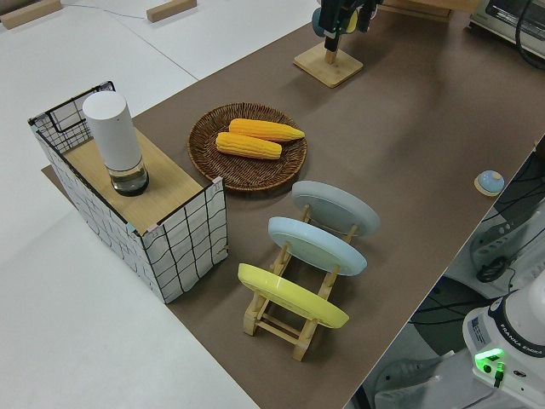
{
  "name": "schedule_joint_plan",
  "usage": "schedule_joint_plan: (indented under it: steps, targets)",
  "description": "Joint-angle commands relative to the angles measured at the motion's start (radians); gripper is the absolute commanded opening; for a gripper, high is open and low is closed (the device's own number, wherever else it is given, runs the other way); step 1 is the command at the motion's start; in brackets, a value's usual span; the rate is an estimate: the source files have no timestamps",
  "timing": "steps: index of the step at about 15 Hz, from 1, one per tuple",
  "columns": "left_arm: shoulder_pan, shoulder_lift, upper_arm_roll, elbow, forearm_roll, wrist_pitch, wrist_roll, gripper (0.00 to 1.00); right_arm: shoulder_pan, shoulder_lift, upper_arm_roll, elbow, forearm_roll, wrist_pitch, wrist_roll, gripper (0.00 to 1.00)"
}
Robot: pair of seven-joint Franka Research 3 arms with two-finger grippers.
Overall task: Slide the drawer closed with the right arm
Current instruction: 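Move the right gripper toward the black handle of the open wooden drawer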
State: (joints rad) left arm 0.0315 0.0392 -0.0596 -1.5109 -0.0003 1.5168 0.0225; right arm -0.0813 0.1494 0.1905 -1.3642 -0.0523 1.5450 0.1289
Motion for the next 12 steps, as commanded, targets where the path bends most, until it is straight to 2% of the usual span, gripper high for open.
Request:
schedule_joint_plan:
  steps: [1,7,8,9,12]
  targets:
    - [0.004,0.011,-0.006,0.026,0.017,-0.02,0.01,0.99,-0.003,-0.016,0.001,-0.018,0.002,0.0,-0.023,0.0]
    - [0.004,0.011,-0.006,0.026,0.017,-0.02,0.01,0.99,0.0,-0.024,0.001,-0.013,0.005,-0.005,-0.02,0.0]
    - [0.004,0.011,-0.006,0.026,0.017,-0.02,0.01,0.99,0.001,-0.027,0.001,-0.012,-0.001,-0.025,-0.011,0.0]
    - [0.004,0.011,-0.006,0.026,0.017,-0.02,0.01,1.0,0.005,-0.03,0.006,0.011,-0.004,-0.04,0.012,0.0]
    - [0.004,0.011,-0.006,0.026,0.017,-0.02,0.01,0.99,0.047,-0.044,0.004,0.031,-0.006,-0.08,0.109,0.0]
